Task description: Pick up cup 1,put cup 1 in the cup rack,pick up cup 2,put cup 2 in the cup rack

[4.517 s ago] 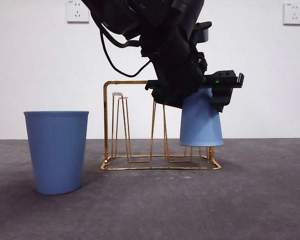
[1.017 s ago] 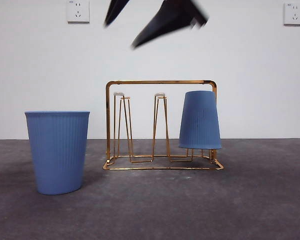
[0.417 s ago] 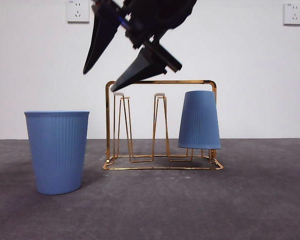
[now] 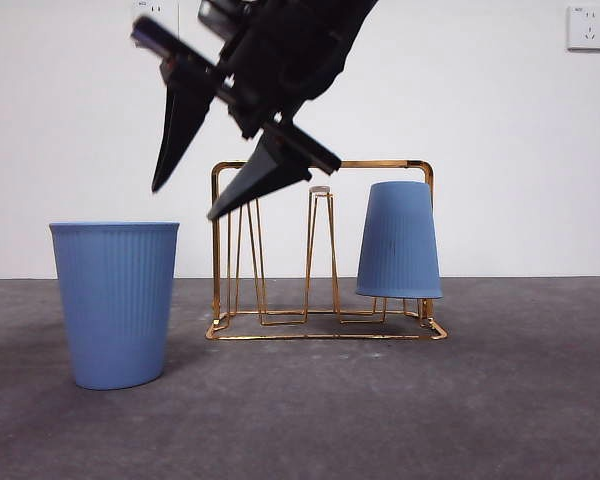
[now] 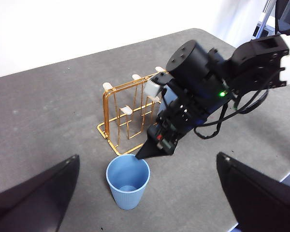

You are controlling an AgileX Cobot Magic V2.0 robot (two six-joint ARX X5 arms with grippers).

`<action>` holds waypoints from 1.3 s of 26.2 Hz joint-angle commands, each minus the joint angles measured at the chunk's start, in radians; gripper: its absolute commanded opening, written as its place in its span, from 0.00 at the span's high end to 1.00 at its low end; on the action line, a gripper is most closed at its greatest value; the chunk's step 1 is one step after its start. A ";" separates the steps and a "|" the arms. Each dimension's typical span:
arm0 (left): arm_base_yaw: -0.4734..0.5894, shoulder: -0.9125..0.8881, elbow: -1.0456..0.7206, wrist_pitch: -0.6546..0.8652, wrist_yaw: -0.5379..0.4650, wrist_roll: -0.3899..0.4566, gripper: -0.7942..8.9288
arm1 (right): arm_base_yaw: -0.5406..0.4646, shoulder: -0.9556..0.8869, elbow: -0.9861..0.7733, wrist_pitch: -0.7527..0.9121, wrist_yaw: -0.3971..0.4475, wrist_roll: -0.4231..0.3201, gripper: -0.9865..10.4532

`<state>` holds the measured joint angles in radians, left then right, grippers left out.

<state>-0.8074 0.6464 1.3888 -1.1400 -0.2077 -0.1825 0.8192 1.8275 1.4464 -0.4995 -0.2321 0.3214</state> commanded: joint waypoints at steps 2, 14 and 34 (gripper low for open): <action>0.003 -0.002 -0.005 0.004 -0.003 0.007 0.43 | 0.017 0.047 0.032 -0.006 0.005 -0.017 0.69; 0.003 -0.002 -0.005 0.004 -0.002 0.007 0.43 | 0.037 0.131 0.043 -0.027 0.053 -0.018 0.69; 0.003 -0.002 -0.005 0.038 0.024 0.006 0.43 | 0.052 0.076 0.043 0.010 0.098 -0.046 0.93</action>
<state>-0.8074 0.6468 1.3888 -1.1213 -0.1921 -0.1825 0.8684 1.9366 1.4902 -0.5049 -0.1341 0.2874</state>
